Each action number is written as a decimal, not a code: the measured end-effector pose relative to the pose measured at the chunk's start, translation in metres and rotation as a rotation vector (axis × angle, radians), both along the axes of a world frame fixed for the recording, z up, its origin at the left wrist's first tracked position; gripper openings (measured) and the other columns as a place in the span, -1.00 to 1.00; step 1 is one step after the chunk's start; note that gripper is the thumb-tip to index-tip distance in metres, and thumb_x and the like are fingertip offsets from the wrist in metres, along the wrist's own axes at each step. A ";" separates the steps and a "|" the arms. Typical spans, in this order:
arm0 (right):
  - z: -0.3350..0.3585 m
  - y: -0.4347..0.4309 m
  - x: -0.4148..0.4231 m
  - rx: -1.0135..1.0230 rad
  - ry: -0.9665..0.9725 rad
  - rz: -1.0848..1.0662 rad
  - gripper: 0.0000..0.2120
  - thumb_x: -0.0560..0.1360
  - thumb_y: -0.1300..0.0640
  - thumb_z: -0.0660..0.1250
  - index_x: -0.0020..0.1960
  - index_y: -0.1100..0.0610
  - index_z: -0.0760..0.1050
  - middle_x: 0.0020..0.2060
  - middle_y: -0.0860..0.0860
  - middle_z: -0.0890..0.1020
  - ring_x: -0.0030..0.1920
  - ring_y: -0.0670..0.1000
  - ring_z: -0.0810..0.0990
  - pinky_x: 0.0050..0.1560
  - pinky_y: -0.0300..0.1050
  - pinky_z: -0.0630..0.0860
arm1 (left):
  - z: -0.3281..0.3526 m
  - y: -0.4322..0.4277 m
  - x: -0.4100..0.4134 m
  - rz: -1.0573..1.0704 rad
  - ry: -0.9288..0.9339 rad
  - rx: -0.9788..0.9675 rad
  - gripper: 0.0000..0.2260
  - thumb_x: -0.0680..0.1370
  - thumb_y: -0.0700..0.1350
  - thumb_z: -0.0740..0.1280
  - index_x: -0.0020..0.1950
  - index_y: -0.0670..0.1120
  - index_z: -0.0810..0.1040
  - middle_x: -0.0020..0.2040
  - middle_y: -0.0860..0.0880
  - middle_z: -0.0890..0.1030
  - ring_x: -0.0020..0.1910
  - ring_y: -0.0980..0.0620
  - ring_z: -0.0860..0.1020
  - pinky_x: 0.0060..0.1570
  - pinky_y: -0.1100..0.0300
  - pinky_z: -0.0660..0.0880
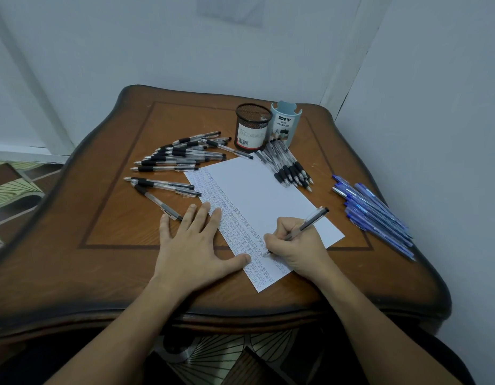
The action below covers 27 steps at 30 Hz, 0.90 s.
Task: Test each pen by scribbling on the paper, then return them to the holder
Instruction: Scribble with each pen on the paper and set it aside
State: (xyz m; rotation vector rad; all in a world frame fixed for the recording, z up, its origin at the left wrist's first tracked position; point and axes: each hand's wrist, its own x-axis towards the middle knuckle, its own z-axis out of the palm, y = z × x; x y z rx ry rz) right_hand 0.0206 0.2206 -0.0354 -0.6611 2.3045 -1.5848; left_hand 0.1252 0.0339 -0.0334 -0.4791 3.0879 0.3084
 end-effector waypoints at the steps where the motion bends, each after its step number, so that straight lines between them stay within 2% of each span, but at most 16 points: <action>1: 0.000 0.000 0.000 0.001 0.003 0.003 -0.61 0.42 0.27 0.42 -0.44 0.15 0.26 -0.50 0.06 0.36 -0.40 0.04 0.43 -0.33 -0.09 0.33 | 0.000 0.000 0.000 -0.001 -0.002 0.002 -0.01 0.27 0.63 -0.16 0.60 0.14 -0.07 0.62 0.09 -0.10 0.58 0.05 -0.17 0.46 -0.27 -0.25; 6: 0.001 -0.001 0.002 0.033 -0.002 0.004 -0.64 0.43 0.32 0.41 -0.40 0.27 0.27 -0.50 0.12 0.40 -0.44 -0.06 0.43 -0.36 -0.14 0.33 | 0.000 0.000 0.000 -0.002 -0.013 -0.007 0.00 0.26 0.63 -0.19 0.60 0.14 -0.08 0.62 0.09 -0.12 0.58 0.05 -0.18 0.46 -0.28 -0.25; 10: 0.002 -0.001 0.003 0.033 0.017 -0.012 -0.63 0.43 0.32 0.41 -0.43 0.17 0.30 -0.53 -0.01 0.35 -0.44 -0.07 0.39 -0.37 -0.16 0.30 | 0.001 0.000 0.000 -0.005 -0.017 -0.009 0.00 0.26 0.63 -0.19 0.60 0.14 -0.09 0.62 0.09 -0.12 0.58 0.05 -0.18 0.45 -0.28 -0.25; 16: 0.002 -0.002 0.002 0.025 0.033 -0.020 -0.60 0.43 0.31 0.41 -0.44 0.15 0.27 -0.51 0.04 0.34 -0.43 -0.05 0.37 -0.37 -0.15 0.28 | 0.000 0.000 0.000 -0.006 -0.015 -0.012 0.00 0.27 0.63 -0.18 0.60 0.14 -0.09 0.62 0.09 -0.12 0.58 0.05 -0.18 0.46 -0.28 -0.25; 19: 0.002 -0.002 0.003 0.024 0.024 -0.004 -0.64 0.40 0.25 0.41 -0.43 0.18 0.27 -0.50 0.15 0.36 -0.41 -0.03 0.42 -0.35 -0.12 0.31 | 0.000 0.000 0.000 -0.003 -0.016 -0.015 0.00 0.27 0.64 -0.18 0.60 0.14 -0.10 0.62 0.09 -0.12 0.58 0.05 -0.18 0.46 -0.28 -0.25; 23: 0.005 -0.002 0.005 0.037 0.012 0.010 -0.71 0.33 0.15 0.37 -0.42 0.17 0.28 -0.49 0.08 0.39 -0.40 -0.01 0.41 -0.36 -0.12 0.30 | 0.000 0.000 0.000 -0.001 -0.016 -0.017 0.00 0.27 0.63 -0.18 0.60 0.15 -0.10 0.61 0.10 -0.13 0.58 0.06 -0.18 0.46 -0.27 -0.26; 27: 0.006 -0.001 0.004 -0.003 0.030 -0.031 -0.62 0.42 0.32 0.39 -0.44 0.19 0.25 -0.50 0.03 0.31 -0.43 -0.09 0.32 -0.39 -0.19 0.26 | -0.001 0.000 -0.001 0.001 -0.015 -0.006 0.00 0.26 0.64 -0.18 0.60 0.15 -0.09 0.62 0.10 -0.13 0.58 0.06 -0.19 0.46 -0.28 -0.26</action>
